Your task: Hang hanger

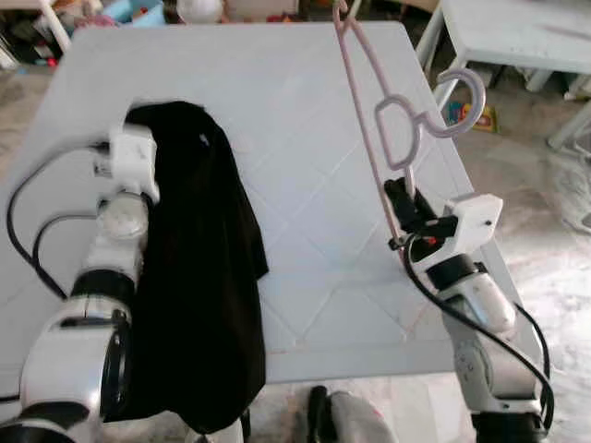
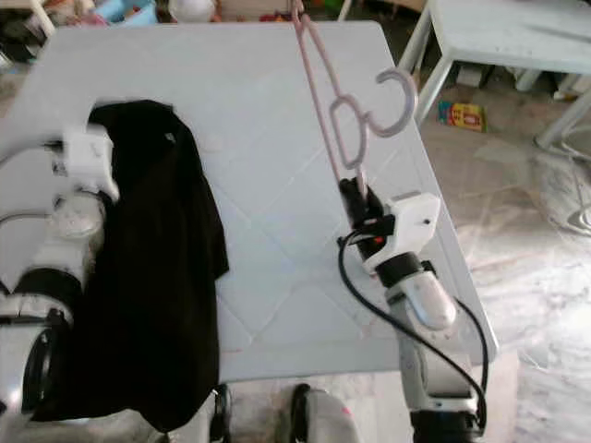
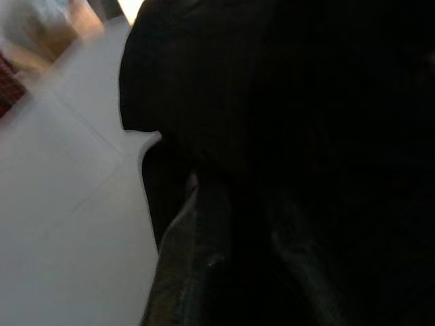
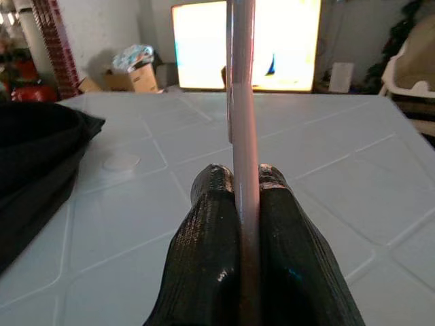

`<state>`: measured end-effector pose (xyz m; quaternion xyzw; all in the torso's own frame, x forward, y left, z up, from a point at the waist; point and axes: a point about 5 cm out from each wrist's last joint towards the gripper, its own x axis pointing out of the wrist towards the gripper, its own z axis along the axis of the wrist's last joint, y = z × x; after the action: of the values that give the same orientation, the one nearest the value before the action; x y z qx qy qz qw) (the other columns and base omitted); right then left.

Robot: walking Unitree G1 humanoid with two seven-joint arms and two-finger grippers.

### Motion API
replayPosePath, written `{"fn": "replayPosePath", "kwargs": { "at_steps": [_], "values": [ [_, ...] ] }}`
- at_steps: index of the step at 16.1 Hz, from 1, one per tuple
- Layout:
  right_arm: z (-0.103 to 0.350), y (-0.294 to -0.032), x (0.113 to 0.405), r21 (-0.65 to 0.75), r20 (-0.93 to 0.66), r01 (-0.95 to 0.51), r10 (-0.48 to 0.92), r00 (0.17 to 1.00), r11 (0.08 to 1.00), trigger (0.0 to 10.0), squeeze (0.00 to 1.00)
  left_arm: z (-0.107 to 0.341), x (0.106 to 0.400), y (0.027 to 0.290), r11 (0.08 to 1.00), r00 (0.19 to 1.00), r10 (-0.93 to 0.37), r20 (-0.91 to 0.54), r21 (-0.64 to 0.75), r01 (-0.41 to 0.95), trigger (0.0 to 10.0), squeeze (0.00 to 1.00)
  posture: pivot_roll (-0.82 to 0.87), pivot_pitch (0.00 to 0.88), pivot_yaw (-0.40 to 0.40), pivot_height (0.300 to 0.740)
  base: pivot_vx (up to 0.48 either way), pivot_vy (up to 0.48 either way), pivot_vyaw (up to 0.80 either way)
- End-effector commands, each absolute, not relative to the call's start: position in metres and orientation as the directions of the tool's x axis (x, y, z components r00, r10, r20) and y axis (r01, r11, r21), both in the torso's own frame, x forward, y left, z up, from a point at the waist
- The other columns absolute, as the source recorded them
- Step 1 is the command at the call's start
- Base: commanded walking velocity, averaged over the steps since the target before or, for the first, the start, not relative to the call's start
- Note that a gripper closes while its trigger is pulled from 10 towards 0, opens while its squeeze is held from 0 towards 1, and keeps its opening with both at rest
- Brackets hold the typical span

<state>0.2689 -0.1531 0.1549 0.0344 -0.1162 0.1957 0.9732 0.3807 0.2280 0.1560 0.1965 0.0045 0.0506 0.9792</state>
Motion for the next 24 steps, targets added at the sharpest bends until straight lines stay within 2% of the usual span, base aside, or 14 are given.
{"fn": "replayPosePath", "kwargs": {
  "at_steps": [1, 2, 4, 5, 8, 10, 11, 12, 13, 14, 18, 21, 23, 24],
  "values": [
    [0.100, -0.147, 0.258, 0.132, -0.017, -0.387, 0.392, 0.920, 0.913, 10.0, 0.00, 0.157, 0.379, 0.229, 0.818, 0.998, 0.062, 0.015, 0.571, -0.060, 10.0, 1.00, 0.03, 0.318, -0.003, 0.740, 0.000, 0.000, 0.00],
    [0.097, -0.147, 0.257, 0.142, -0.025, -0.383, 0.391, 0.920, 0.913, 10.0, 0.00, 0.164, 0.378, 0.226, 0.781, 0.999, 0.012, 0.044, 0.623, -0.037, 10.0, 1.00, 0.05, 0.314, -0.003, 0.740, 0.000, 0.000, 0.00],
    [0.090, -0.140, 0.260, 0.166, -0.036, -0.379, 0.389, 0.920, 0.911, 10.0, 0.00, 0.150, 0.374, 0.222, 0.905, 0.997, 0.006, -0.072, 0.424, 0.025, 10.0, 1.00, 0.07, 0.302, -0.005, 0.740, 0.000, 0.000, 0.00],
    [0.086, -0.136, 0.263, 0.190, -0.041, -0.368, 0.382, 0.923, 0.910, 10.0, 0.00, 0.134, 0.369, 0.214, 0.926, 0.989, -0.023, -0.147, 0.371, 0.077, 10.0, 1.00, 0.09, 0.307, -0.006, 0.740, 0.000, 0.000, 0.00],
    [0.091, -0.123, 0.268, 0.199, -0.025, -0.403, 0.415, 0.909, 0.893, 10.0, 0.00, 0.146, 0.355, 0.204, 0.934, 0.998, 0.038, 0.049, 0.353, -0.053, 10.0, 1.00, 0.10, 0.326, -0.022, 0.740, 0.000, 0.000, 0.00],
    [0.088, -0.123, 0.270, 0.227, -0.032, -0.395, 0.412, 0.911, 0.890, 10.0, 0.00, 0.183, 0.347, 0.187, 0.885, 0.954, -0.042, 0.295, 0.454, -0.101, 10.0, 1.00, 0.14, 0.342, -0.051, 0.740, 0.000, 0.000, 0.00],
    [0.089, -0.122, 0.276, 0.222, -0.025, -0.393, 0.408, 0.912, 0.892, 10.0, 0.00, 0.200, 0.345, 0.191, 0.874, 0.930, 0.015, 0.368, 0.447, -0.191, 10.0, 1.00, 0.13, 0.339, -0.049, 0.740, 0.000, 0.000, 0.00],
    [0.090, -0.121, 0.277, 0.214, -0.020, -0.396, 0.409, 0.912, 0.893, 10.0, 0.00, 0.203, 0.344, 0.191, 0.874, 0.924, 0.026, 0.382, 0.439, -0.206, 10.0, 1.00, 0.13, 0.339, -0.049, 0.740, 0.000, 0.000, 0.00],
    [0.095, -0.121, 0.280, 0.203, -0.002, -0.389, 0.398, 0.917, 0.898, 10.0, 0.00, 0.213, 0.336, 0.193, 0.854, 0.893, 0.089, 0.441, 0.428, -0.296, 10.0, 1.00, 0.12, 0.333, -0.046, 0.740, 0.000, 0.000, 0.00],
    [0.095, -0.121, 0.278, 0.195, -0.003, -0.389, 0.397, 0.918, 0.900, 10.0, 0.00, 0.216, 0.330, 0.189, 0.848, 0.878, 0.094, 0.470, 0.424, -0.318, 10.0, 1.00, 0.11, 0.338, -0.042, 0.740, 0.000, 0.000, 0.00],
    [0.092, -0.133, 0.271, 0.169, -0.005, -0.338, 0.344, 0.939, 0.926, 10.0, 0.00, 0.208, 0.306, 0.154, 0.877, 0.886, -0.027, 0.464, 0.437, -0.202, 10.0, 1.00, 0.11, 0.349, -0.031, 0.740, 0.000, 0.000, 0.00],
    [0.094, -0.137, 0.275, 0.152, 0.003, -0.312, 0.315, 0.949, 0.938, 10.0, 0.00, 0.227, 0.297, 0.140, 0.874, 0.863, -0.050, 0.503, 0.440, -0.206, 10.0, 1.00, 0.12, 0.350, -0.023, 0.740, 0.000, 0.000, 0.00],
    [0.093, -0.135, 0.278, 0.139, 0.000, -0.308, 0.311, 0.951, 0.941, 10.0, 0.00, 0.256, 0.295, 0.118, 0.928, 0.832, -0.156, 0.532, 0.368, -0.061, 10.0, 1.00, 0.13, 0.347, -0.021, 0.740, 0.000, 0.000, 0.00],
    [0.093, -0.131, 0.280, 0.130, 0.001, -0.321, 0.324, 0.946, 0.938, 10.0, 0.00, 0.250, 0.294, 0.113, 0.968, 0.888, -0.143, 0.438, 0.247, 0.034, 10.0, 1.00, 0.13, 0.343, -0.018, 0.740, 0.000, 0.000, 0.00]
  ]
}}
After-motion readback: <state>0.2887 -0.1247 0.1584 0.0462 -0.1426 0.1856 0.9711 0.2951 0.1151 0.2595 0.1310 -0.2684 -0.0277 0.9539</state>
